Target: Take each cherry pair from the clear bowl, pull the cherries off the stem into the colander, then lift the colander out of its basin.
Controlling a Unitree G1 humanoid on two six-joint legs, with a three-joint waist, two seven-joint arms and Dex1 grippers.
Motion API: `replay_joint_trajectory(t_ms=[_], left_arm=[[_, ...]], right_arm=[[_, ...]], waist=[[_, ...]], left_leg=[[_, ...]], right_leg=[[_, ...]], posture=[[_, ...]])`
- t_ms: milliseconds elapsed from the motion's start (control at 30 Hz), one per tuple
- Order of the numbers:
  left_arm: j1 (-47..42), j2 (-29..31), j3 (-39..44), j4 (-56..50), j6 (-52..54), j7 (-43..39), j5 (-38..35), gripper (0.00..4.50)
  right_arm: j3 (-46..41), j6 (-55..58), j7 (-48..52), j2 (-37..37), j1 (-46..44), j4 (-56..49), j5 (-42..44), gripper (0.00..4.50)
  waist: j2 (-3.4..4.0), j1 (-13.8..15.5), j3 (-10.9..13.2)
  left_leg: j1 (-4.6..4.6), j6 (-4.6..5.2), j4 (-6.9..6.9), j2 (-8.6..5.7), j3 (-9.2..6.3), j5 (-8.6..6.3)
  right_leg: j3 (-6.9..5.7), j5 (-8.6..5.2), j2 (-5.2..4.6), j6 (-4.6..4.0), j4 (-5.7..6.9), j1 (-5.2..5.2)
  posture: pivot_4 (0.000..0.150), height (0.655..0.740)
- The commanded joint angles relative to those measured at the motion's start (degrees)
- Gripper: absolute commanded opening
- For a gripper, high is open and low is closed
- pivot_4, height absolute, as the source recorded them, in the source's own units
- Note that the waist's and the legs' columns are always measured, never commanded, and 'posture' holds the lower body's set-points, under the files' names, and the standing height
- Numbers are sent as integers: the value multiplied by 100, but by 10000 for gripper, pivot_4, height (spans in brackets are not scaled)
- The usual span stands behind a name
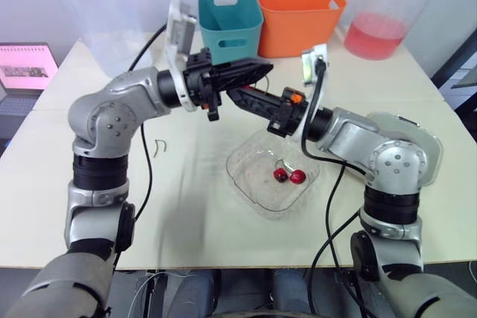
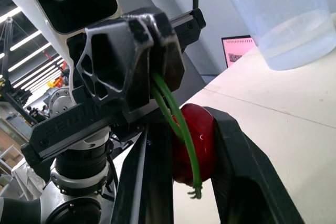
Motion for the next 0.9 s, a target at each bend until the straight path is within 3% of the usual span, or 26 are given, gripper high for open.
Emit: replay_joint_trajectory(t_ms=[33, 900], left_arm=[[-130, 44, 113, -7, -127, -42, -30, 0], [-394, 0, 213, 327, -284, -38, 10, 0]], right_arm=[[65, -23, 137, -155, 63, -307, 11, 7593], [868, -173, 945, -1008, 800, -769, -1081, 7593]], waist=[[0, 1, 0], [0, 7, 0]], left_leg=[[0, 0, 0, 0, 0, 0], [0, 1, 0, 0, 0, 0]], right_leg=[[0, 0, 0, 0, 0, 0], [0, 0, 1, 0, -1, 0]], posture=[[1500, 7400], [1500, 7400]])
